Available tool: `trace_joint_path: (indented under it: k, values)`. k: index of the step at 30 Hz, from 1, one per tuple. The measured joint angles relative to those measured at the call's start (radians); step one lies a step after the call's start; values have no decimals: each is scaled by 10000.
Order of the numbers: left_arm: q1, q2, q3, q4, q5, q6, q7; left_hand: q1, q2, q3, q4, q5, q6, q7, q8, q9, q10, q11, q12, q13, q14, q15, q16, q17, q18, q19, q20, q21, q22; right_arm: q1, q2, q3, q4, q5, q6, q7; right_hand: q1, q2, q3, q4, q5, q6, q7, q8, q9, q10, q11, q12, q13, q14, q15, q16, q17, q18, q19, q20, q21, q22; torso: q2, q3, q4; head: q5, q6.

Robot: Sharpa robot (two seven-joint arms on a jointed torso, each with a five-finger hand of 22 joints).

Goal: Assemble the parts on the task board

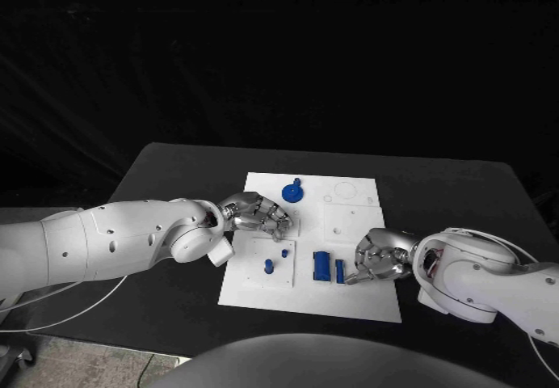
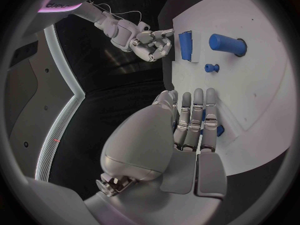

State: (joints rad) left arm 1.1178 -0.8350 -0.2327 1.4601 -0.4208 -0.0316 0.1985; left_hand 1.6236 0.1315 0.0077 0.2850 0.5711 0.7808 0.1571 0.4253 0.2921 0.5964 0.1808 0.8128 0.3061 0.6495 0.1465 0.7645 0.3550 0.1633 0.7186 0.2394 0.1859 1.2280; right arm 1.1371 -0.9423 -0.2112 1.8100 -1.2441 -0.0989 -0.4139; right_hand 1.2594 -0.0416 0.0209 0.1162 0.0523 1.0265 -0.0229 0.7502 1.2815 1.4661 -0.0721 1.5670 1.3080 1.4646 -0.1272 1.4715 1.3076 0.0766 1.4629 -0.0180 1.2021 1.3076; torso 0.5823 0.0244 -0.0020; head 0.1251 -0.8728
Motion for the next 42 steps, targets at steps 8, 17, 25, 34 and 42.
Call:
trace_joint_path:
  k: [8, 17, 25, 34, 42]
  values:
    - [0, -284, 20, 367, -1, -135, 217, 46, -165, 27, -27, 0, 36, 36, 46, -3, 59, 55, -41, -55, 36, 36, 0, -19, 0, 0, 0, 70, 107, 631, -396, -1, 188, 581, -1001, 379, -1063, 330, -323, 1114, 46, -3, 21, -292, -223, 0, 0, 0, 0, 0, 0, -2, -1, 0, 0, 0, 0, 0, -58, 0, -11, -5, 0]
    - [335, -747, 68, 935, 25, -714, 1087, -439, -497, -114, 86, -198, 37, 37, 105, -29, 113, 40, -82, -135, 72, 1, 41, -56, 0, 0, 0, 80, 157, 961, -453, 2, -63, 1798, -2840, 1299, -1835, 973, -439, 1740, 821, 83, -6, -186, -181, 1, -74, 0, 0, 0, 0, -173, -1, 0, 0, 0, -46, 0, -204, 12, -37, 56, 0]
    - [936, -1357, 76, 1523, 300, -1326, 2052, -1086, -605, -418, 82, -583, 74, 1, 39, -145, 112, 39, -82, -153, 72, 1, 41, -94, -1, 37, 36, 18, 55, 997, -347, -5, -482, 2844, -4145, 2225, -2605, 1434, -756, 1786, 2243, -19, -14, -430, -266, 0, -73, 0, -1, 0, 0, -378, -2, 0, 0, 1, -270, 0, -296, 6, -69, 133, 0]
    - [1336, -1683, 79, 1845, 777, -1987, 2908, -1539, -633, -797, 79, -787, 34, -39, -141, -286, -123, -111, -82, -152, -243, 17, -90, -202, -1, 17, 107, -260, -111, 991, -172, -13, -776, 4016, -4943, 3320, -2884, 1782, -1483, 1773, 2520, -640, 189, -1671, -1031, -60, 49, -761, 2, -144, 115, -2876, -2434, 417, -1123, 168, -3281, 0, -294, 2, -98, 182, 0]
    - [1372, -1537, 58, 1749, 1145, -2326, 3351, -2156, -374, -1642, 82, -1454, -584, 108, -1278, -1030, -2091, -56, -1540, -1390, -2795, 230, -2102, -1671, -1, -2269, 157, -1160, -1248, 974, -108, -19, -990, 5756, -5206, 4713, -2630, 2325, -2382, 1760, 2639, -1000, 1230, -3717, -3804, -4955, 1242, -8302, -4892, -2758, 1386, -10319, -8083, 934, -3650, 1283, -9743, -2821, -234, -7, -115, 102, 0]
